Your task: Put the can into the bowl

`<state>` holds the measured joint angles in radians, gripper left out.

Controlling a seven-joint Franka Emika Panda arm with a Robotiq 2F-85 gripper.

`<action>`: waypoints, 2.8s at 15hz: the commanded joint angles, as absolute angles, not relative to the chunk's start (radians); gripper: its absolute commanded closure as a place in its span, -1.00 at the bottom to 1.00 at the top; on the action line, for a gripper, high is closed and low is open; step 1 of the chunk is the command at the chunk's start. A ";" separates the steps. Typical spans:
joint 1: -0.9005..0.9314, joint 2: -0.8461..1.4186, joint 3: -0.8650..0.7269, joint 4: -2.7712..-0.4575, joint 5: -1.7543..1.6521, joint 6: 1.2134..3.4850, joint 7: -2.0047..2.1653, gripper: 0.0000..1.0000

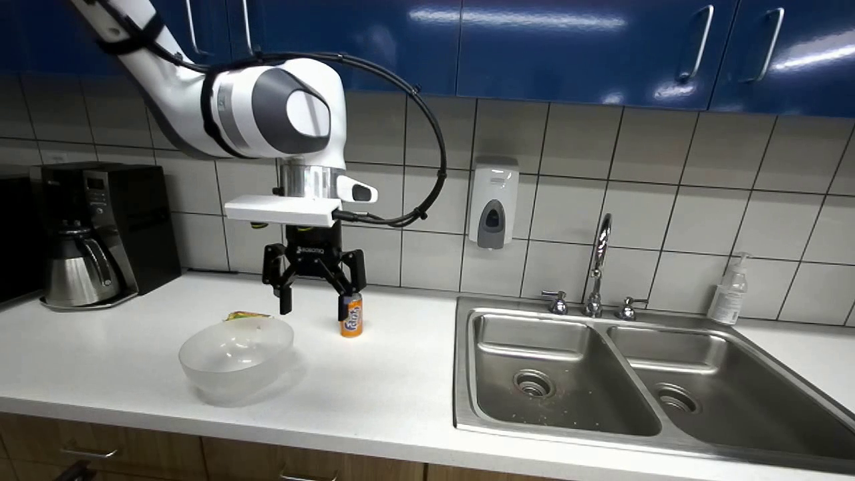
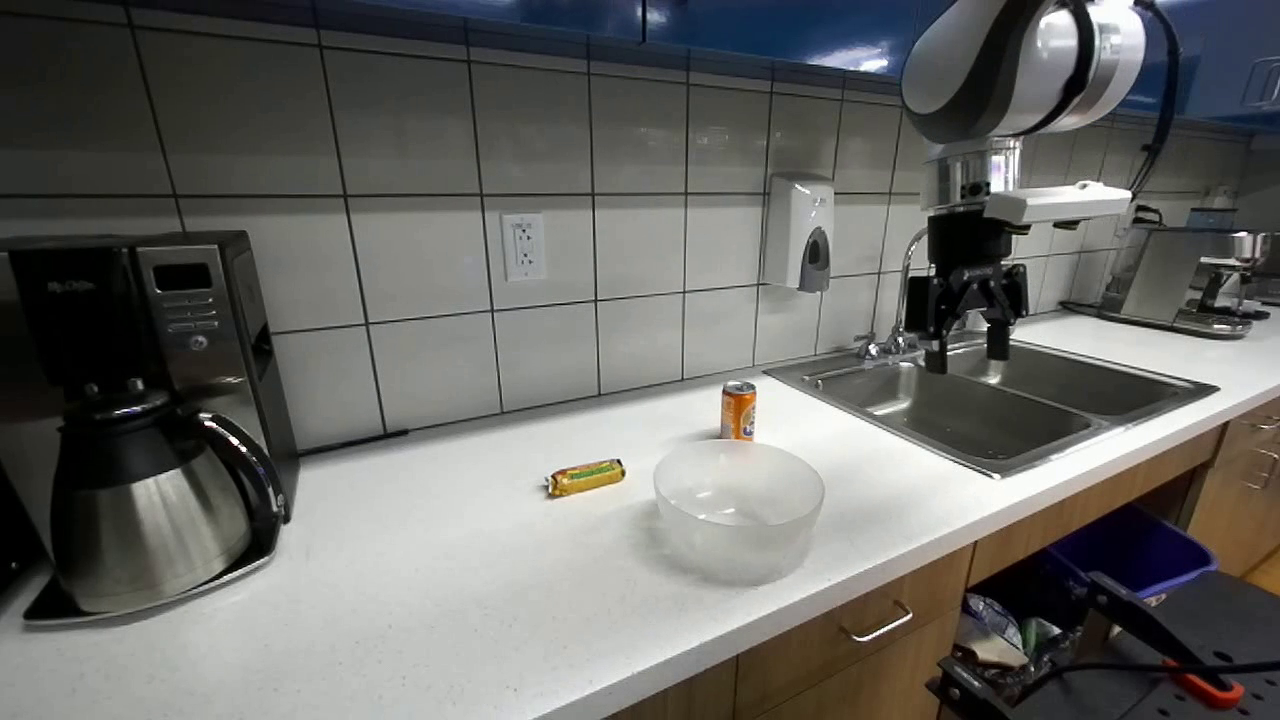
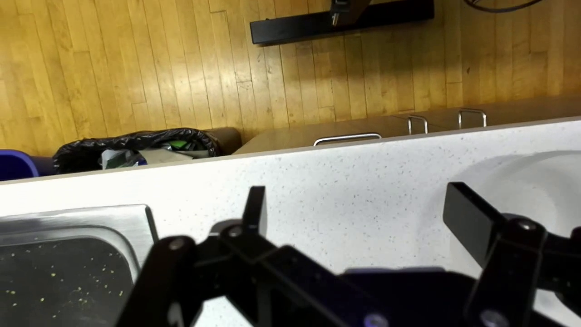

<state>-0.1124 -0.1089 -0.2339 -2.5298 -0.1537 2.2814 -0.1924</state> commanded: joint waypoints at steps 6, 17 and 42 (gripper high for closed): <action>-0.132 0.233 -0.185 -2.213 -0.028 2.356 -0.152 -1.00; -0.125 0.553 -0.113 -1.817 0.058 2.351 -0.028 -1.00; -0.084 0.837 -0.083 -1.487 0.059 2.341 0.120 -1.00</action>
